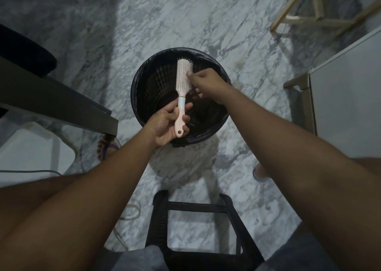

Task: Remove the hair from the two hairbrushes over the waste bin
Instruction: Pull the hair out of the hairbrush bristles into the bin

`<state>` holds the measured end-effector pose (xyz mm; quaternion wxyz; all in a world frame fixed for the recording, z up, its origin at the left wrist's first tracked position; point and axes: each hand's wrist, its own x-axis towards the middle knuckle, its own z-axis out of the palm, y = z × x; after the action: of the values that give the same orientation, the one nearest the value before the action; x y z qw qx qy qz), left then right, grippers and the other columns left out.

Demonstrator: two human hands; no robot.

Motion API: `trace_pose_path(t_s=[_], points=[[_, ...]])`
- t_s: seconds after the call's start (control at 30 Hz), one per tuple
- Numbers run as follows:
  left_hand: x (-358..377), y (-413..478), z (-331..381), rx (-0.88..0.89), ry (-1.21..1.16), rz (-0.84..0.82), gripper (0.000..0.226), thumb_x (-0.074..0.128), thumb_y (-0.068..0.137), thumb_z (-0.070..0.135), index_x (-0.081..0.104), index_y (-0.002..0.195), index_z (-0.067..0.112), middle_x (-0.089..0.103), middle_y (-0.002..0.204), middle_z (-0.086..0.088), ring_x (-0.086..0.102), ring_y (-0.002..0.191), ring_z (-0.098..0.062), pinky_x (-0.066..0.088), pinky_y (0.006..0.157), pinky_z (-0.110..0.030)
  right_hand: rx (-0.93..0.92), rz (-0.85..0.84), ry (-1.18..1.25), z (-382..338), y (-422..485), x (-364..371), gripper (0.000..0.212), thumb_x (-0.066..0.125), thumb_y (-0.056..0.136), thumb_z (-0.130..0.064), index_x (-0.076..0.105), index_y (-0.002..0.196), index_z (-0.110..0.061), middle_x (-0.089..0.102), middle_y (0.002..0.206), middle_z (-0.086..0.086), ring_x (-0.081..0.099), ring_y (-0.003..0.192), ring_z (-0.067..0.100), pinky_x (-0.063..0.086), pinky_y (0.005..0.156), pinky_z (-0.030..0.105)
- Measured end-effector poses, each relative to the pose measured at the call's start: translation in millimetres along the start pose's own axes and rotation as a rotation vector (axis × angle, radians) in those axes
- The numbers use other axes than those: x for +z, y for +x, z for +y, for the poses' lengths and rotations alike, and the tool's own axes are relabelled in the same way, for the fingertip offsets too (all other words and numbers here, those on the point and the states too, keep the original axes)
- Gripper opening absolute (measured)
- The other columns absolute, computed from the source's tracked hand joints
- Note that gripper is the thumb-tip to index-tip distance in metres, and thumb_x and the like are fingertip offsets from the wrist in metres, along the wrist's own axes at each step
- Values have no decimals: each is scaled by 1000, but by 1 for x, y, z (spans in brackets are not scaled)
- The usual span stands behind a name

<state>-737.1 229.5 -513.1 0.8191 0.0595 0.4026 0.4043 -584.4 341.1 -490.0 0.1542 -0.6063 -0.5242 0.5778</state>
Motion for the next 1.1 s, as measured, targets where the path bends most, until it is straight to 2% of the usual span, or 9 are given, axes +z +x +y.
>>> trace_pose_path(t_s=[0.13, 0.3, 0.53, 0.6, 0.7, 0.77, 0.87, 0.97, 1.1], points=[[2, 0, 0, 10, 2, 9, 44, 36, 103, 4, 49, 142, 19, 58, 125, -5, 52, 73, -12, 42, 59, -28, -198, 165, -471, 4, 2, -3, 60, 50, 98, -46, 64, 68, 4, 51, 53, 9, 43, 44, 15, 37, 51, 28], [-2, 2, -1, 19, -26, 49, 39, 36, 103, 4, 54, 134, 19, 58, 126, -5, 53, 72, -12, 42, 59, -28, -410, 334, -409, -11, 3, -6, 55, 50, 98, -38, 57, 62, 4, 50, 53, 19, 43, 48, 22, 38, 53, 36], [-6, 3, 2, 45, -45, 88, 43, 36, 103, 4, 47, 143, 14, 61, 122, -4, 54, 72, -12, 42, 60, -28, -753, 760, -26, -26, -8, -15, 49, 51, 99, -23, 53, 57, 1, 52, 49, 9, 50, 46, 23, 39, 47, 35], [-5, 2, 4, 49, -46, 83, 42, 36, 103, 4, 48, 141, 14, 61, 122, -4, 54, 72, -12, 42, 60, -28, -675, 778, -61, -18, -8, -16, 44, 52, 99, -25, 61, 62, -3, 60, 56, 1, 57, 52, 17, 45, 52, 32], [-3, 1, 5, 49, -43, 69, 41, 36, 103, 4, 51, 139, 16, 61, 122, -4, 54, 73, -12, 42, 60, -28, -245, 425, -502, 2, -3, -20, 25, 58, 94, -26, 72, 100, -6, 73, 99, 10, 68, 95, 25, 54, 85, 32], [-1, 0, 6, 48, -39, 62, 40, 35, 103, 4, 51, 138, 16, 61, 122, -4, 54, 74, -12, 43, 60, -28, -38, 270, -671, 13, -4, -19, 29, 63, 91, -17, 66, 117, -4, 68, 116, 17, 65, 107, 32, 53, 93, 36], [-1, -2, 6, 49, -38, 52, 40, 35, 103, 3, 51, 137, 16, 61, 123, -4, 54, 74, -12, 43, 60, -27, -44, 274, -597, 18, -6, -19, 33, 67, 85, -1, 68, 117, -8, 70, 112, 16, 71, 94, 28, 59, 87, 37], [-3, -2, 6, 37, -36, 43, 39, 35, 103, 4, 52, 136, 17, 61, 124, -4, 54, 74, -12, 43, 60, -28, -57, 285, -614, 16, -7, -20, 40, 69, 80, -1, 69, 118, -12, 68, 120, 10, 65, 111, 25, 52, 98, 31], [-4, 1, 5, 28, -36, 28, 41, 35, 103, 5, 50, 139, 16, 61, 124, -4, 55, 74, -12, 44, 60, -28, -76, 279, -550, 16, -1, -19, 43, 68, 79, -1, 69, 119, -14, 71, 114, 6, 67, 107, 21, 53, 98, 32]])
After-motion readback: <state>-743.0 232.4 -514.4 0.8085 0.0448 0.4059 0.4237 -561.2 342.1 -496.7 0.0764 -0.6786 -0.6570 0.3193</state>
